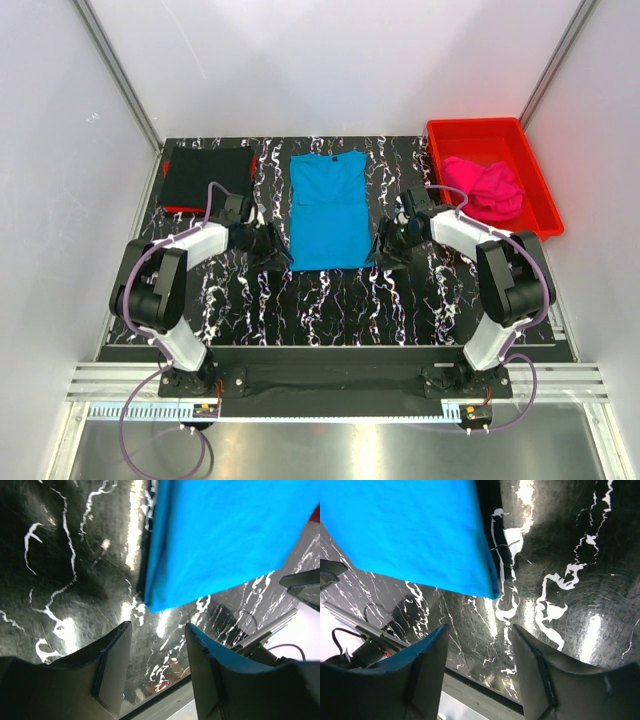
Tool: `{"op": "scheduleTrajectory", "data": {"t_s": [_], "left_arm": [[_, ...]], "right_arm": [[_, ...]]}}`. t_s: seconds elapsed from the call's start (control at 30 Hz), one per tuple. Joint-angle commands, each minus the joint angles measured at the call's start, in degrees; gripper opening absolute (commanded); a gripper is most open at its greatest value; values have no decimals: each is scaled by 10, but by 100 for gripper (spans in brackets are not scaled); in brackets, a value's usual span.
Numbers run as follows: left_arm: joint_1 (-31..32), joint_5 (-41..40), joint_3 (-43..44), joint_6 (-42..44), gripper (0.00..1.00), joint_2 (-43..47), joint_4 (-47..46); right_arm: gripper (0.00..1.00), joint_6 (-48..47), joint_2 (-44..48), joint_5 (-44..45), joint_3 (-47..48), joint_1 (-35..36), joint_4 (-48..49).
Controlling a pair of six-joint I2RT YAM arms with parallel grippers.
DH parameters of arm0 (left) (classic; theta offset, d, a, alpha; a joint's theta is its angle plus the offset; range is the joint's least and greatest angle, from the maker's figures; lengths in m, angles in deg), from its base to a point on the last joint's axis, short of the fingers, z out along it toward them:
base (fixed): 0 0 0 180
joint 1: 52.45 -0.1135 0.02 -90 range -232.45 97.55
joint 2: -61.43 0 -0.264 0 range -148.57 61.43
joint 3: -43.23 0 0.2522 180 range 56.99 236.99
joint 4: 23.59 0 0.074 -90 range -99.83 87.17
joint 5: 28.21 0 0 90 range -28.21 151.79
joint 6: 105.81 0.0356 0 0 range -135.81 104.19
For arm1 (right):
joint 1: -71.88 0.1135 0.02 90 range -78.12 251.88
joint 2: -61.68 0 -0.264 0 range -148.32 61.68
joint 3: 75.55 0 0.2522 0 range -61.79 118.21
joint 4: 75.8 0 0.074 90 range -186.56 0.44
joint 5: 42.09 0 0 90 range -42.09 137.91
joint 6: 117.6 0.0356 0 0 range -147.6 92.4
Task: Fold and stack the t-shirts
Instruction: Fold the tshirt
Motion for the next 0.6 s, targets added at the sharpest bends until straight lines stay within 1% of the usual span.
{"op": "scheduleTrajectory", "data": {"t_s": [0.0, 0.17, 0.33, 0.43, 0.53, 0.57], "left_arm": [[-1, -9, -11, -4, 52, -20, -31], [-1, -8, -42, -20, 53, -21, -69], [-1, 10, -63, -32, 53, -28, -103], [-1, 4, -85, -38, 52, -25, -121], [-1, 2, -86, -41, 50, -42, -125], [-1, 3, -84, -43, 47, -53, -128]], "right_arm": [[62, 20, -6, 11, -11, -2, 47], [62, 33, -24, 4, -37, -2, 91], [60, 56, -33, 2, -61, -2, 136], [58, 70, -39, 6, -67, -2, 152], [56, 75, -39, 20, -72, -2, 158], [54, 77, -38, 22, -75, -2, 159]]}}
